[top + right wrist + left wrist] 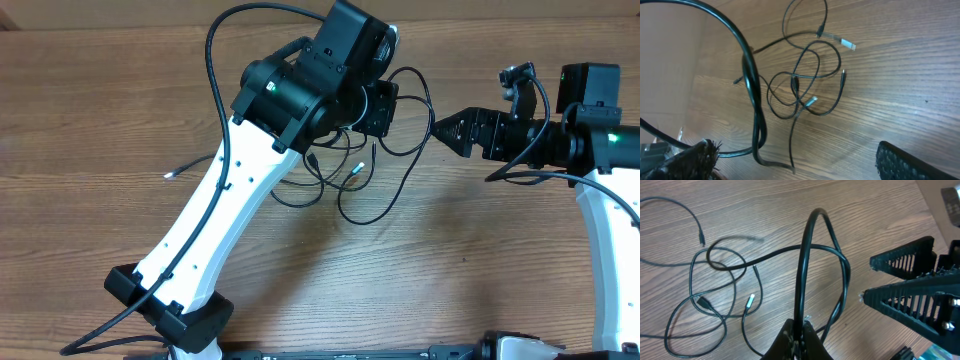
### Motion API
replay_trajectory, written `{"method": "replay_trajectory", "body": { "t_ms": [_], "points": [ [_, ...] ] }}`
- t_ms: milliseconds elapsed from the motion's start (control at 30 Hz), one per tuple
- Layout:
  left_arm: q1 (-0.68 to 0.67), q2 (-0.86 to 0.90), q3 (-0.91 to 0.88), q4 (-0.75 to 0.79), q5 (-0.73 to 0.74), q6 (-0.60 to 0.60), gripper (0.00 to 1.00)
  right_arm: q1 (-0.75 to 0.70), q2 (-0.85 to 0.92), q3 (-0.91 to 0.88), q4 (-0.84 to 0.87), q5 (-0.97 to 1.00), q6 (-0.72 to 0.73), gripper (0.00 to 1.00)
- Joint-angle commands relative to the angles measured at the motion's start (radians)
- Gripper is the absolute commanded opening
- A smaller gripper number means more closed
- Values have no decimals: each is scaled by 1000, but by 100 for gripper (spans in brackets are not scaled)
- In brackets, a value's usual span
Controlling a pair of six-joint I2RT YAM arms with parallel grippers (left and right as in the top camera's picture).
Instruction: Untangle cables
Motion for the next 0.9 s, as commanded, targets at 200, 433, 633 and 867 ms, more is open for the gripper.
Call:
{"method": "replay_trajectory", "body": {
  "t_ms": [200, 433, 633, 867],
  "points": [
    [10, -3, -1, 40, 106, 16, 4, 37, -3, 25, 98, -26, -3, 52],
    [10, -3, -1, 34, 104, 16, 4, 84, -3, 25, 133, -25, -3, 9],
    [10, 0, -4, 2, 13, 22, 4, 89, -3, 25, 124, 6, -1, 4],
    [10, 43, -46, -17, -100, 14, 4, 89, -3, 25, 87, 7, 0, 4]
  ]
}}
